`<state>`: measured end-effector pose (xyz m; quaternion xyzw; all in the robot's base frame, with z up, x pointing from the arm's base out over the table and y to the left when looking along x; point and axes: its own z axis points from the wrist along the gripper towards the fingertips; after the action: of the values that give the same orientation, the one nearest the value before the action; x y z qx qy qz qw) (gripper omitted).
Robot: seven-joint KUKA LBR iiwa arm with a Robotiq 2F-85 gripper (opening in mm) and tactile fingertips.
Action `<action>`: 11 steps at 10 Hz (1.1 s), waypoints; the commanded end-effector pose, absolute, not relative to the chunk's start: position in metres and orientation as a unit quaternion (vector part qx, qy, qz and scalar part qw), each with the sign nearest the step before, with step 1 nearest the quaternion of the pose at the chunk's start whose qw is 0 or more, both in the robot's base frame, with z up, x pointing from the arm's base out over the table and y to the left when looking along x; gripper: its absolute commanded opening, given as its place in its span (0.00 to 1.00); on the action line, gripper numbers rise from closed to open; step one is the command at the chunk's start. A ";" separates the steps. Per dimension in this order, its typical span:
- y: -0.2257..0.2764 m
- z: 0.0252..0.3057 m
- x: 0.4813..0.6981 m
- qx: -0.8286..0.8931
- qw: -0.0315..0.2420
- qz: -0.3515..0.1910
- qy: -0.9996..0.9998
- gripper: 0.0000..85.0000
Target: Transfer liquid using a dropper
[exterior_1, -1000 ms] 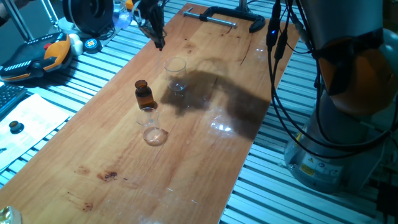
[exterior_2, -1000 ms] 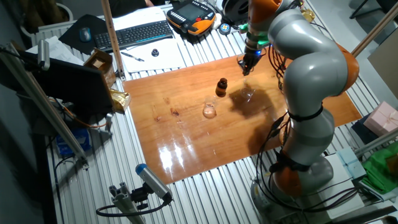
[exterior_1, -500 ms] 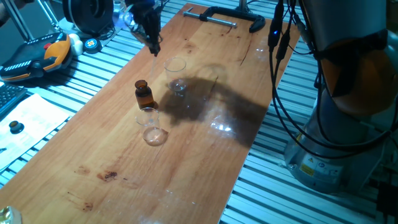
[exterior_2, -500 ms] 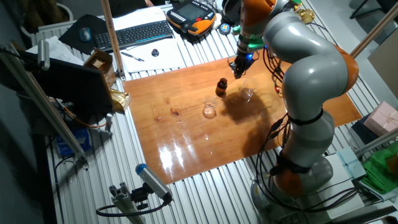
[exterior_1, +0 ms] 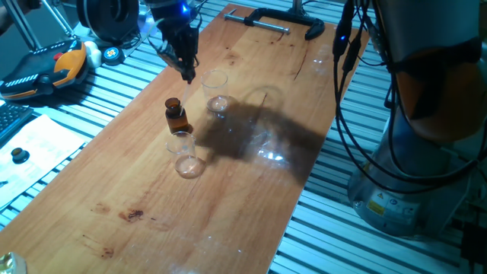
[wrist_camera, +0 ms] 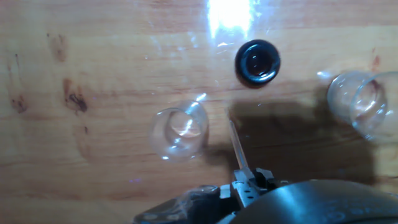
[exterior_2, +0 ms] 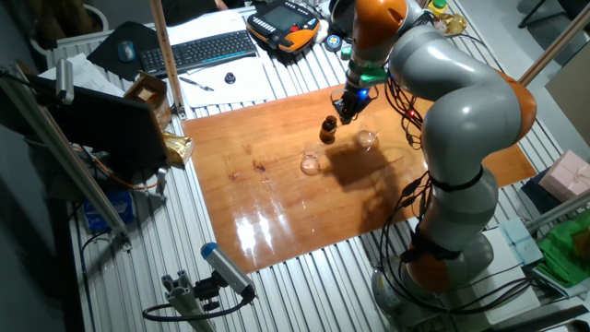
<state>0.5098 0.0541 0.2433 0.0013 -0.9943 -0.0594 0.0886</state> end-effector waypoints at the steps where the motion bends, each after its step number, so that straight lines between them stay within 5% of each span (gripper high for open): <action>1: 0.058 0.245 0.508 -0.004 0.092 -0.060 -0.994 0.01; 11: 0.094 0.229 0.485 -0.055 0.085 -0.059 -0.993 0.01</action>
<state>0.4845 0.0943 0.2282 -0.0562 -0.9931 -0.0590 0.0848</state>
